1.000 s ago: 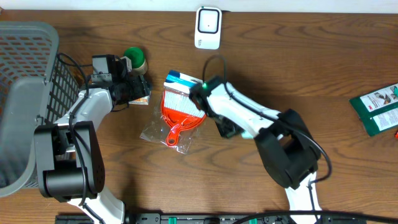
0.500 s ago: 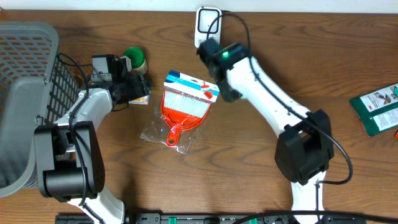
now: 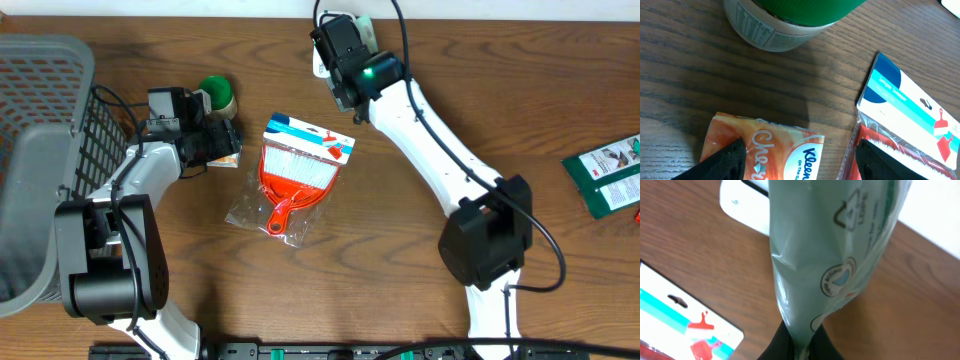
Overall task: Scan the item barcode
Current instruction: 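Lift the wipes pack up to the white scanner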
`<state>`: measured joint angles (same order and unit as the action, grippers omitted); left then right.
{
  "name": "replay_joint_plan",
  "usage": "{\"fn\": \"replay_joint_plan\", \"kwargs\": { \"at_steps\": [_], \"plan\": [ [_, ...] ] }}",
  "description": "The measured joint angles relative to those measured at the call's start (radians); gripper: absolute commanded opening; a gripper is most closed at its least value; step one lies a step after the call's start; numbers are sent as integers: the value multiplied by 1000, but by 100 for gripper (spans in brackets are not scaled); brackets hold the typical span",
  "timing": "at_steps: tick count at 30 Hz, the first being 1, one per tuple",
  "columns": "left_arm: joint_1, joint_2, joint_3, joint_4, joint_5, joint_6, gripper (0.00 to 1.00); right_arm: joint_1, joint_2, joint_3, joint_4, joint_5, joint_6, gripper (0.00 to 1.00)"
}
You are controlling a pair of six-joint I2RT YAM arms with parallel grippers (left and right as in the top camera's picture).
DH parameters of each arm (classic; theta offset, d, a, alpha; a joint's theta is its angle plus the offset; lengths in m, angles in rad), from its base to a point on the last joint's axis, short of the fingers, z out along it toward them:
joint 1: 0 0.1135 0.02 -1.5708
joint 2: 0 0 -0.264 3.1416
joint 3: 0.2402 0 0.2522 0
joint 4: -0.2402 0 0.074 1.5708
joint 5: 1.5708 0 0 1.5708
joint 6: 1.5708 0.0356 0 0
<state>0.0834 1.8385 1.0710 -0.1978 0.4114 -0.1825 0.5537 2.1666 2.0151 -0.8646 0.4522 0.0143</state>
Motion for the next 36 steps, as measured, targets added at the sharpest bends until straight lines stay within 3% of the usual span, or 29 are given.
{"fn": "replay_joint_plan", "kwargs": {
  "at_steps": [9, 23, 29, 36],
  "plan": [
    [0, 0, 0, -1, 0, 0, 71, -11, 103, 0, 321, -212, -28, 1],
    [0, 0, 0, -4, -9, 0, 71, -216, 281, 19, 1043, -1076, 455, 1],
    [0, 0, 0, -3, -38, 0, 71, -229, 368, 16, 1067, -1319, 539, 1],
    [0, 0, 0, -3, -52, 0, 71, -229, 371, 18, 1016, -1427, 549, 1]
  ]
}}
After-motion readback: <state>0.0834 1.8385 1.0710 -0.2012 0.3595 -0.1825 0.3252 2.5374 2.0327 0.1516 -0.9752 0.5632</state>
